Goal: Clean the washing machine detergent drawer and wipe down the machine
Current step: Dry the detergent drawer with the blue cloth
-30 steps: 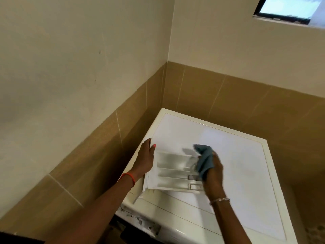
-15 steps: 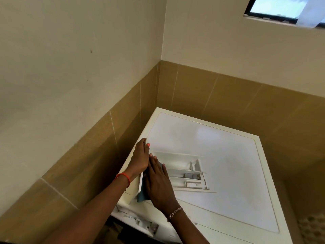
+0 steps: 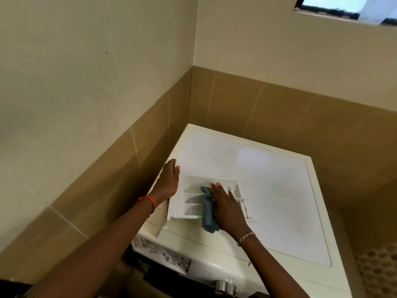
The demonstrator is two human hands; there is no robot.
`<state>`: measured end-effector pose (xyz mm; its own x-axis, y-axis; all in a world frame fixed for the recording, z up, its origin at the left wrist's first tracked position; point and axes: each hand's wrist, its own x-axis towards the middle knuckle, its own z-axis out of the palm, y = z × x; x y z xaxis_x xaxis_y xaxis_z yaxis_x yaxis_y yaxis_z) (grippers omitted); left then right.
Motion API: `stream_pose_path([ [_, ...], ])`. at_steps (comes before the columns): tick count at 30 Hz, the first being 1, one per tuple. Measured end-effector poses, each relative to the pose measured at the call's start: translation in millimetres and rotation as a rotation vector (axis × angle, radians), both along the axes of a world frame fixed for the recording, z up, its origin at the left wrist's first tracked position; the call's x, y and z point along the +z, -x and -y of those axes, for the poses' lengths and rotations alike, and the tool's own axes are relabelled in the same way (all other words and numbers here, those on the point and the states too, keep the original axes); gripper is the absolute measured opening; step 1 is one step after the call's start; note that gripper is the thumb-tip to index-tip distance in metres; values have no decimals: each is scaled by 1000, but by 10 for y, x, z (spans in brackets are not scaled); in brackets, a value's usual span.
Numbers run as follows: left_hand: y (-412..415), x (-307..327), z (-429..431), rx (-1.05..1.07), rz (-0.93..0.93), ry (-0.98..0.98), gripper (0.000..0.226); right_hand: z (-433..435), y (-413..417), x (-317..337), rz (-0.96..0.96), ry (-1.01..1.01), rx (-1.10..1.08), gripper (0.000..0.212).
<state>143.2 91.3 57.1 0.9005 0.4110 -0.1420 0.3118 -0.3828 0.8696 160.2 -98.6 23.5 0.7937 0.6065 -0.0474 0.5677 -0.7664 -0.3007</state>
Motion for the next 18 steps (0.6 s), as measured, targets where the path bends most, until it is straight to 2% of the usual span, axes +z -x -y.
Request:
stream_pose_path([
  [3, -8, -10, -3, 0, 5, -9, 44, 329, -88, -29, -2, 47, -30, 50],
  [5, -15, -31, -7, -1, 12, -1, 43, 552, -144, -57, -2, 79, -63, 66],
  [6, -18, -41, -10, 0, 10, -1, 43, 643, -178, -70, -12, 79, -83, 66],
  [9, -34, -73, -22, 11, 7, 2, 42, 762, -208, -53, -76, 36, -144, 50],
  [11, -37, -72, -9, 22, 12, -5, 42, 726, -157, -47, -86, -109, -269, 48],
  [14, -31, -63, 9, 37, 10, -14, 42, 559, 4, -11, -142, -436, -452, 49],
  [16, -33, -74, 0, 33, 11, -24, 42, 431, 99, -28, -134, -405, -379, 68],
  [18, -34, -87, -21, 19, 9, -28, 43, 399, 98, -112, -47, -264, -310, 100],
])
